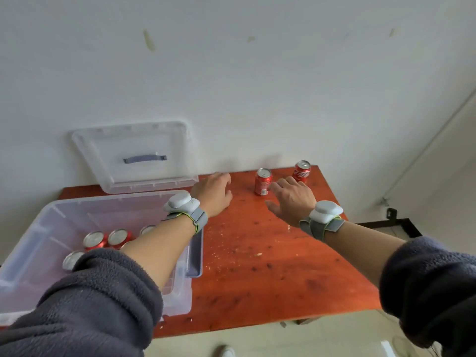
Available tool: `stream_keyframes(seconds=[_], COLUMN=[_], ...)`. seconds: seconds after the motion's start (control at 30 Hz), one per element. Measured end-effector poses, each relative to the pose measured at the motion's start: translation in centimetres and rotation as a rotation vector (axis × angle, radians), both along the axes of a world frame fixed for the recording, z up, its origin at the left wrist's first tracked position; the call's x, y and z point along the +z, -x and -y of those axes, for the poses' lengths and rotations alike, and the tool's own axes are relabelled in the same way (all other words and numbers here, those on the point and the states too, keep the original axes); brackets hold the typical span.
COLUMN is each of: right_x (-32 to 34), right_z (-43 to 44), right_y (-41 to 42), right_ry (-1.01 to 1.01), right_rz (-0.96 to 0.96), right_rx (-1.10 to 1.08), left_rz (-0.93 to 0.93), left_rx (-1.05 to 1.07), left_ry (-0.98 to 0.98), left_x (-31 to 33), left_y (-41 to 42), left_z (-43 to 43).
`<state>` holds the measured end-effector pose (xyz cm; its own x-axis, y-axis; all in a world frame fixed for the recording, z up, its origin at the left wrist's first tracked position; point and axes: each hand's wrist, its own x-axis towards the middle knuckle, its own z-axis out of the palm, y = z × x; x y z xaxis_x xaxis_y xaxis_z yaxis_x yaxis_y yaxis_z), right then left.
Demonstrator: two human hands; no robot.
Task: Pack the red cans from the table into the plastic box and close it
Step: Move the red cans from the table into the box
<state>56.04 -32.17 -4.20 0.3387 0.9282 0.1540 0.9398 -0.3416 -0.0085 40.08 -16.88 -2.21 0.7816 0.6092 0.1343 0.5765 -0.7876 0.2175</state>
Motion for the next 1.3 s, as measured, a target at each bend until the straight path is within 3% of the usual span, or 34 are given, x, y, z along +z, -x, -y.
stream_keyframes(seconds=[0.33,0.63,0.83,1.07,1.3], right_x=[-3.8,-8.5,-13.3,-14.7,-14.5], right_z=[0.0,-6.8,-11.3,-13.4,-11.7], right_y=[-12.5,-23.2,-28.5,-29.6,-27.9], right_ry=[0.101,0.128,0.198,0.324,0.331], right_rz=[-0.055,-0.192,-0.291,-0.384,-0.325], right_rx=[-0.273,-0.488,-0.522,-0.456,-0.461], left_rz=[-0.179,-0.252,-0.412,-0.516,-0.460], left_rx=[-0.126,-0.174,-0.222,-0.277,-0.255], left_ry=[0.063,0.193,0.311,0.338,0.334], left_x=[-3.4,-9.2,-14.0,-16.1,-15.3], left_y=[-12.2,-22.0,-26.7,-27.6,-25.7], left_z=[-2.7,-9.0,-11.4,-11.6,-11.2])
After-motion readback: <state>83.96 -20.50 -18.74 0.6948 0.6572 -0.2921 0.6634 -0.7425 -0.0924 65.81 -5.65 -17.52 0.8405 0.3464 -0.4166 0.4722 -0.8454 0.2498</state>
